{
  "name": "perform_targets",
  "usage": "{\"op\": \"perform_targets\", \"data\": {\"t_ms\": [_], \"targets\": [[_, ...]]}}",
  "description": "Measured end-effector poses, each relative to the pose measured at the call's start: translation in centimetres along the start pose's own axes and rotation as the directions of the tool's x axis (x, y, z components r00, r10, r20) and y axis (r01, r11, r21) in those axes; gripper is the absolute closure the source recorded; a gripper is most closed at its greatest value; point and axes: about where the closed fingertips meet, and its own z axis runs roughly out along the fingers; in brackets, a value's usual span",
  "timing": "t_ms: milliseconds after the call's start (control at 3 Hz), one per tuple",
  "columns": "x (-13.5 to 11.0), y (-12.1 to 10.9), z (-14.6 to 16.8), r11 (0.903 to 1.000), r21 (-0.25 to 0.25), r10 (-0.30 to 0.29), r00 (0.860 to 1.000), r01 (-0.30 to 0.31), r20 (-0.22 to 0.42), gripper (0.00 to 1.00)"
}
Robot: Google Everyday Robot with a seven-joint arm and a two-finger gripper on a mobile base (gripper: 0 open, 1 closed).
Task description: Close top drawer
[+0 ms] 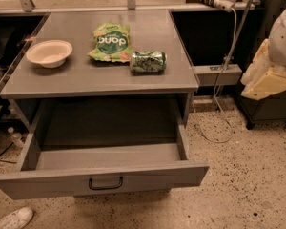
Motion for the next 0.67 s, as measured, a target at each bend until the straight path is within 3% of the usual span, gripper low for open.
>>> {"op": "perform_targets", "data": {"t_ms": [333,667], "targets": [[0.0,0.0,0.0,1.0000,0.000,0.000,1.000,0.000,0.000,0.89],[0.4,1.8,-0.5,0.9998,-0.005,0.017,1.000,-0.017,-0.006,1.00]]}}
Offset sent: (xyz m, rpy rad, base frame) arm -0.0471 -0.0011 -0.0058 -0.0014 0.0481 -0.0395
